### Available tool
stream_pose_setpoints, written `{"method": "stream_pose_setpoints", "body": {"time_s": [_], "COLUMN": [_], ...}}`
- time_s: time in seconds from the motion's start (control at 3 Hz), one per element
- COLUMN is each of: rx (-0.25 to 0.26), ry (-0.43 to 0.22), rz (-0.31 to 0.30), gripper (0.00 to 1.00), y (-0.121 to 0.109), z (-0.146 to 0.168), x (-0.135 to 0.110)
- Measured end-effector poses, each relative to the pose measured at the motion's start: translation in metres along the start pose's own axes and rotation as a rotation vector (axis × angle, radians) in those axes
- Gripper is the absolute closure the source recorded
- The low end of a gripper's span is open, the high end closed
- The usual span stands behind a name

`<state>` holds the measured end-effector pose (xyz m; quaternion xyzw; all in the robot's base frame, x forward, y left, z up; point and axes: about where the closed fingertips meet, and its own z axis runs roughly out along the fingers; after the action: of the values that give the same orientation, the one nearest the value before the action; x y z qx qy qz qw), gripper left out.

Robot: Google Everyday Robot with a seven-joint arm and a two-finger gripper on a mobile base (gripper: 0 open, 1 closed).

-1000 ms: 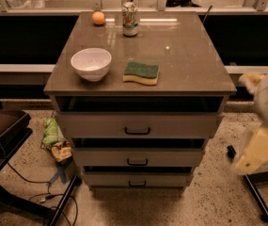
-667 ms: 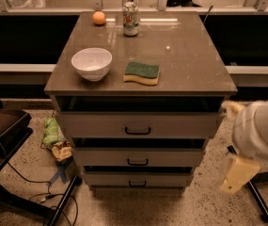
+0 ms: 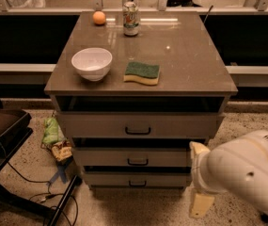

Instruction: Open bottom drawer

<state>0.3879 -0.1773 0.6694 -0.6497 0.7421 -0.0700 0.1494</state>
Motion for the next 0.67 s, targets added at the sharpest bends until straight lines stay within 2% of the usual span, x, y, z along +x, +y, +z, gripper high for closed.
{"method": "stream_pose_setpoints", "body": {"time_s": [0.33,0.67], "rx": [0.086,0.086], "ry": [0.007,0.007], "rz": [0.005,0.005], "gripper": [0.0,0.0], "y": [-0.0125,-0.0125], "z": [0.0138,0.0138], "x": [0.0018,0.0018]}}
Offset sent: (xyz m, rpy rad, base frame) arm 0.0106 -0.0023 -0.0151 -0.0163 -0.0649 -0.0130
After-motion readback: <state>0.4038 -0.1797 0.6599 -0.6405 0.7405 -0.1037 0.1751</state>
